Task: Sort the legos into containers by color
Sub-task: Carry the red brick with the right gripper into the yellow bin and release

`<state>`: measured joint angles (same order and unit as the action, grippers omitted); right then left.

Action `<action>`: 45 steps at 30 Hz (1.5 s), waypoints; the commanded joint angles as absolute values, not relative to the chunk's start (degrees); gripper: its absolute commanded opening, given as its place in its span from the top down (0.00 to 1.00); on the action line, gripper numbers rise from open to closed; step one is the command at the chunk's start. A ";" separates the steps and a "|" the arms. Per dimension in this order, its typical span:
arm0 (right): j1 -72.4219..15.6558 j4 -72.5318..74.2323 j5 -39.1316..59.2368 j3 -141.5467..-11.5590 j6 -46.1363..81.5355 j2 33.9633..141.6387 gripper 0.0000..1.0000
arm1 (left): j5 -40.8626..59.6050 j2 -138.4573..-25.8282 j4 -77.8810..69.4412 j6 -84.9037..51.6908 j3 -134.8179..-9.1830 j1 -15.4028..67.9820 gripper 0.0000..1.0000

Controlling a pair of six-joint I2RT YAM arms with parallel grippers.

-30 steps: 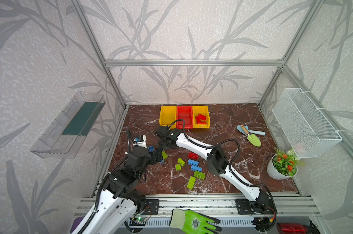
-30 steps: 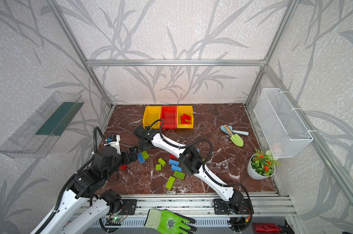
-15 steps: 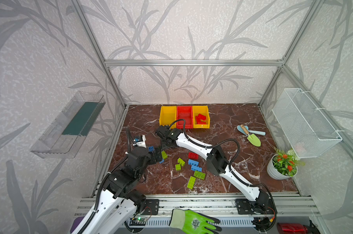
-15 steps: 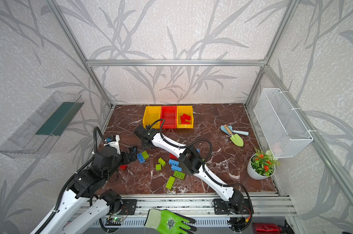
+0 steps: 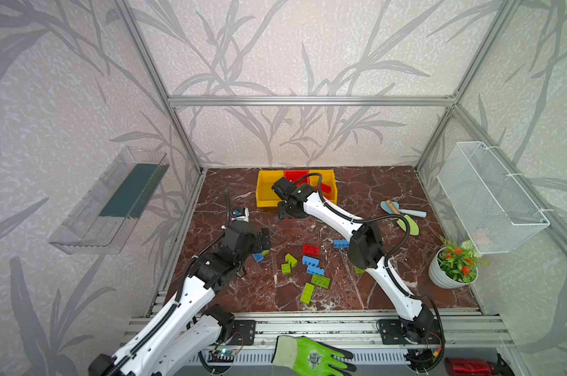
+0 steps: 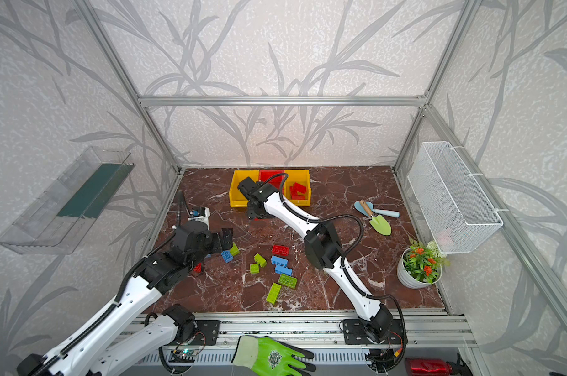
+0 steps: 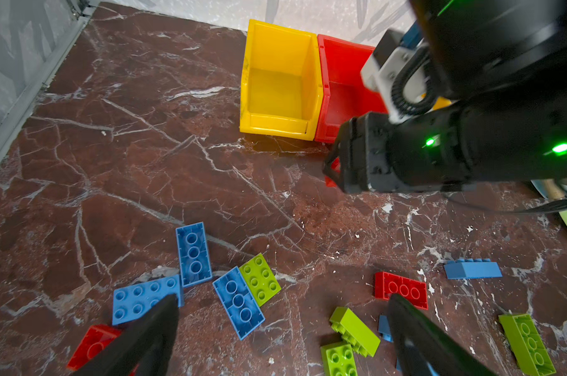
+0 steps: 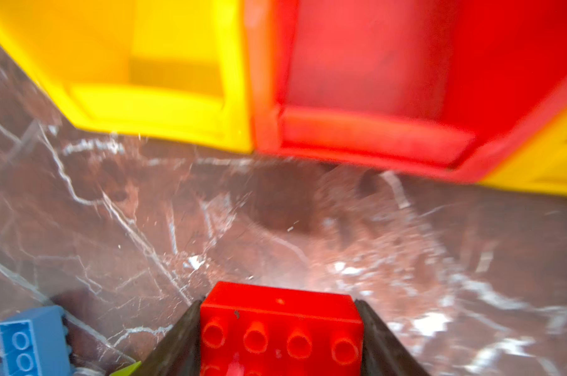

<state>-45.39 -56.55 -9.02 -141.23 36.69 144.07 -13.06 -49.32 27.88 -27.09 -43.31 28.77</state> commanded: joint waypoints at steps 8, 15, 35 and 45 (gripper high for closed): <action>-37.78 -56.49 -10.02 -142.29 30.61 139.43 0.53 | -10.86 -66.79 23.41 -23.90 -55.48 26.42 0.01; -32.76 -56.67 -9.15 -150.62 26.31 144.38 0.53 | -8.71 -73.05 23.39 -26.13 -60.04 22.19 0.01; -24.50 -50.55 -0.83 -156.53 25.34 152.54 0.29 | -9.46 -77.39 26.70 -33.63 -63.87 17.76 0.01; -24.41 -49.65 -0.47 -153.87 22.07 147.51 0.07 | -14.65 -74.99 31.99 -40.18 -61.60 16.29 0.01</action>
<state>-24.47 -50.35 -0.97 -154.63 23.53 151.87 -10.83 -77.21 27.90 -36.23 -62.28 17.06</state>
